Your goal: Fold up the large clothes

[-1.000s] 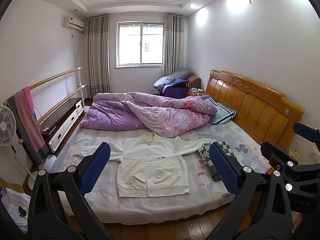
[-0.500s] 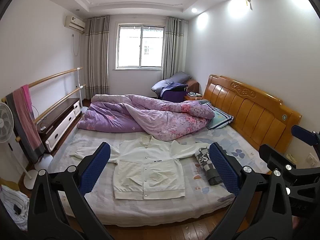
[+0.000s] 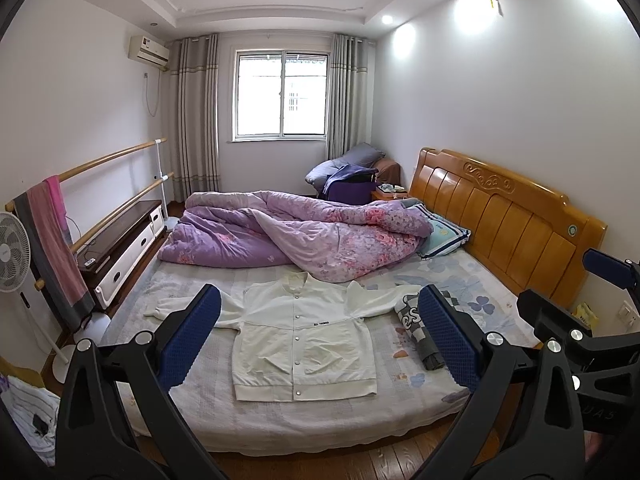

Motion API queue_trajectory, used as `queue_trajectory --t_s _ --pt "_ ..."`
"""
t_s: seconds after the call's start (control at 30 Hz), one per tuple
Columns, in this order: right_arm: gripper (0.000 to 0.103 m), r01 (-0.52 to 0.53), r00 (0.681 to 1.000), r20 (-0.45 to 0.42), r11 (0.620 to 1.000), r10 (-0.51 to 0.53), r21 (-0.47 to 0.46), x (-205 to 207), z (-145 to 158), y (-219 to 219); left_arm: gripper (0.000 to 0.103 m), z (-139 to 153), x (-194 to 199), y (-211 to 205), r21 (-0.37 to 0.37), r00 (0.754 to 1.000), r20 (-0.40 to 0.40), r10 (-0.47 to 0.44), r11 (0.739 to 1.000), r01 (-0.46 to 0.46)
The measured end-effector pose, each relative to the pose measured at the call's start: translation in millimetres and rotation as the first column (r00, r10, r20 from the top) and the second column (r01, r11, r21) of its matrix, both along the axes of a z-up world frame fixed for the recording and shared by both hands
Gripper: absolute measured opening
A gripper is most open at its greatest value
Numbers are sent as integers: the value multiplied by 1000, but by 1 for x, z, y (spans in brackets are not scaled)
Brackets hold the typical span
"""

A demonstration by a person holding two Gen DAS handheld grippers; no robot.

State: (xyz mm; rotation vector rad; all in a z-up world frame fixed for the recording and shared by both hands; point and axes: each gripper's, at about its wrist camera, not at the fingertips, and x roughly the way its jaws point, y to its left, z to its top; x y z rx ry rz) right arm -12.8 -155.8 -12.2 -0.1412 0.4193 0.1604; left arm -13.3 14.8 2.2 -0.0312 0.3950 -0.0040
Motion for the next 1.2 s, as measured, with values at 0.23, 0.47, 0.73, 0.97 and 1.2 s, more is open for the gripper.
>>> queue_trajectory --t_s 0.23,0.47,0.73,0.97,1.2 --pt "96 1 1000 -1 1000 -1 1 1 0 -1 98 -2 3 -2 2 1000 -1 3 1000 -3" --pt "96 3 1000 -2 1000 -3 2 5 -4 0 98 -1 4 -2 6 1000 -1 3 1000 -3" --pt "96 2 1000 -7 1000 -2 2 8 -8 0 98 -1 7 -1 5 1000 -7 2 1000 -2" --pt "96 3 1000 -10 1000 -3 3 11 -12 0 98 -3 9 0 8 1000 -8 2 1000 -2" --pt "96 4 1000 -13 1000 -4 4 12 -12 -1 98 -4 9 0 9 1000 -10 1 1000 -1"
